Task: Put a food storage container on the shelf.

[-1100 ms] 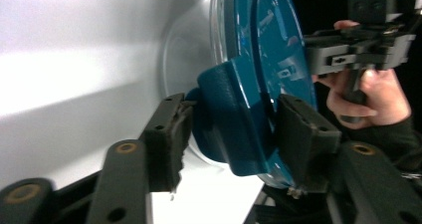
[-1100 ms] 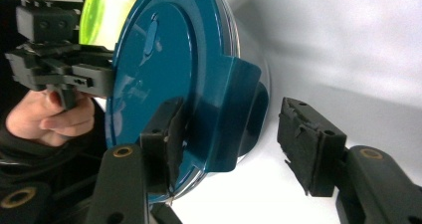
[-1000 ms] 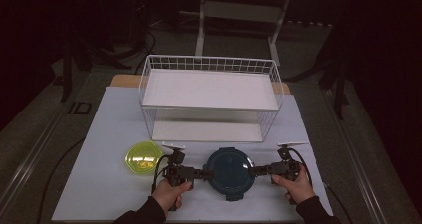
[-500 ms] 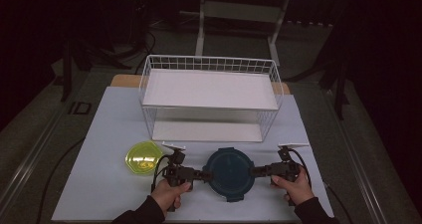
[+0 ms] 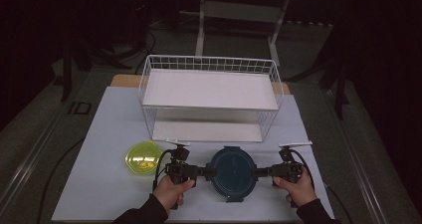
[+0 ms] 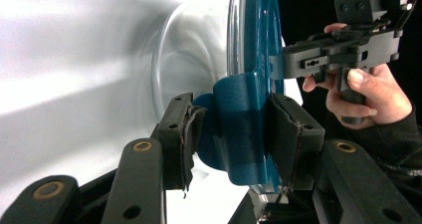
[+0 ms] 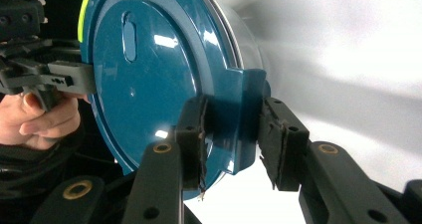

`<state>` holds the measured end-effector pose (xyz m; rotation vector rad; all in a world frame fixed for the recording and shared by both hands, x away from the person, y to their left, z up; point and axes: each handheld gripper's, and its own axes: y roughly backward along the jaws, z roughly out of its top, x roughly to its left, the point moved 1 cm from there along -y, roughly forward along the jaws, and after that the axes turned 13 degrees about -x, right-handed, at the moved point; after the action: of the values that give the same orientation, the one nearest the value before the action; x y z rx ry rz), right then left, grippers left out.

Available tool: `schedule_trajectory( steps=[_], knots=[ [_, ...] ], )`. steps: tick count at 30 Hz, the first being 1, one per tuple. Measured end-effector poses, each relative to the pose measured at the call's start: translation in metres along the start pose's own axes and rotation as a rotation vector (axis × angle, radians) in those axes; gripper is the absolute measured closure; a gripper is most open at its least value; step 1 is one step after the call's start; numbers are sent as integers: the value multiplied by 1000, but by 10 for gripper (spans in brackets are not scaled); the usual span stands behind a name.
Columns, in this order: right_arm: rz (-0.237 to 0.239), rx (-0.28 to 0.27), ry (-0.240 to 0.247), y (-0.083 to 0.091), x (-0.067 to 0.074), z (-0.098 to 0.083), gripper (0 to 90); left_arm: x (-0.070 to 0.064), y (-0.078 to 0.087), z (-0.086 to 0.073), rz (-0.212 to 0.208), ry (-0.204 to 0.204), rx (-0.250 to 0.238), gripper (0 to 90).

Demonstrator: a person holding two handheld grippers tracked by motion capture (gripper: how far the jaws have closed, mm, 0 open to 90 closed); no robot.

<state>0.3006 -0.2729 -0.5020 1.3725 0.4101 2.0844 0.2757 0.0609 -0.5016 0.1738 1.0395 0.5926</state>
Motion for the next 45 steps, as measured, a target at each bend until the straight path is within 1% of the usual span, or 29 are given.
schedule_trajectory(
  steps=[1, 3, 9, 12, 19, 20, 21, 22, 25, 26, 28, 30, 31, 32, 34, 37, 45],
  knots=[
    [0, 0, 0, 0, 0, 0, 646, 0, 0, 0, 0, 0, 0, 548],
    [-2, -6, 2, 0, 1, 0, 648, 1, 0, 0, -2, 14, 2, 549],
    [-9, -8, 20, 0, 4, -2, 655, 0, 3, 0, 0, 2, 12, 555],
    [-5, -15, 29, 1, 4, -3, 659, 0, 4, -1, 3, 9, 3, 558],
    [4, -20, 45, -2, 8, -4, 663, 3, 10, -1, -1, 11, 8, 562],
    [2, -27, 57, -2, 9, -5, 663, 2, 11, 0, -2, 10, 5, 563],
    [2, -27, 57, -2, 9, -5, 663, 2, 11, 0, -2, 10, 5, 563],
    [5, -31, 62, -2, 11, -5, 663, 0, 13, 0, -2, 1, -3, 563],
    [10, -46, 75, 1, 16, -3, 668, -2, 16, 2, -11, -4, -4, 564],
    [8, -44, 85, 2, 18, -2, 668, -3, 17, 3, -12, -4, -4, 564],
    [12, -47, 87, 4, 21, -1, 669, -5, 19, 4, -15, -10, -7, 564],
    [13, -52, 98, 6, 24, 0, 669, -7, 22, 5, -14, -19, -9, 564],
    [11, -53, 107, 6, 26, 1, 669, -7, 22, 6, -15, -16, -9, 565],
    [13, -56, 103, 6, 26, 1, 669, -8, 23, 6, -13, -20, -16, 565],
    [15, -55, 103, 5, 28, 2, 669, -8, 24, 7, -14, -17, -12, 565],
    [12, -56, 111, 7, 31, 2, 669, -11, 27, 9, -15, -24, -15, 566],
    [15, -81, 147, 16, 46, 11, 671, -22, 36, 19, -28, -47, -42, 567]
  ],
)
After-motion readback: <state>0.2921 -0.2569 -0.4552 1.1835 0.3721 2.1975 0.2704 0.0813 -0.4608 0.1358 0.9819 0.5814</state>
